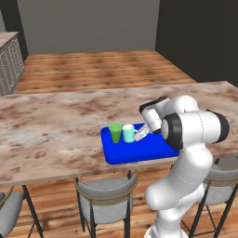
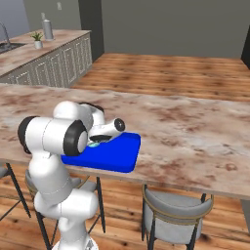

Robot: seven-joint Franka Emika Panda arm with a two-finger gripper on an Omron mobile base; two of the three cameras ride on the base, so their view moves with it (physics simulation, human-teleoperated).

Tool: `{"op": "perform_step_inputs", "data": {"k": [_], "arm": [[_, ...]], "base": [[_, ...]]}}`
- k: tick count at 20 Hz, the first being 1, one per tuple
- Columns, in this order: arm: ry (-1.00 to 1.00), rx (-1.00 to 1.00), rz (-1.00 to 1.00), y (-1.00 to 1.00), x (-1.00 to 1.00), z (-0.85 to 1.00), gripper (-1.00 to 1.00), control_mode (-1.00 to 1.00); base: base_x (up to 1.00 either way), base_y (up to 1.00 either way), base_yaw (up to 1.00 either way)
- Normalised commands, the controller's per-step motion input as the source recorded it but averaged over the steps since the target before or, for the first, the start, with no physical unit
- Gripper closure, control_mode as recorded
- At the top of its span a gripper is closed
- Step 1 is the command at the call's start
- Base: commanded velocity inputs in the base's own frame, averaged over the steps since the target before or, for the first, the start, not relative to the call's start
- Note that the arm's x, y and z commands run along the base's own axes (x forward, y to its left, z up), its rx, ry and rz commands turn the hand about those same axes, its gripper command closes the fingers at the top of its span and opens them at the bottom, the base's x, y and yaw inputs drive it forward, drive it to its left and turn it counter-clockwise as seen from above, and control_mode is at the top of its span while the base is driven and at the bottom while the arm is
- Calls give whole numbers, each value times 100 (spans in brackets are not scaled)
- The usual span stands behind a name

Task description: There is a tray on the dining counter. Grab the cup, mug, and pitcher and place them on the tray. The pitcher may be placed next to the tray if it cannot fit the tray.

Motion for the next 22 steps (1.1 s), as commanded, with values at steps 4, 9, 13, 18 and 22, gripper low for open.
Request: {"op": "perform_step_inputs", "data": {"k": [4, 9, 13, 18, 22], "arm": [[0, 0, 0, 0, 0, -18, 100, -100], [0, 0, 0, 0, 0, -25, 100, -100], [0, 0, 0, 0, 0, -19, -100, -100], [0, 0, 0, 0, 0, 0, -100, -100], [0, 0, 0, 0, 0, 0, -100, -100]], "base": [[0, 0, 0], [0, 0, 0], [0, 0, 0], [0, 0, 0], [0, 0, 0]]}}
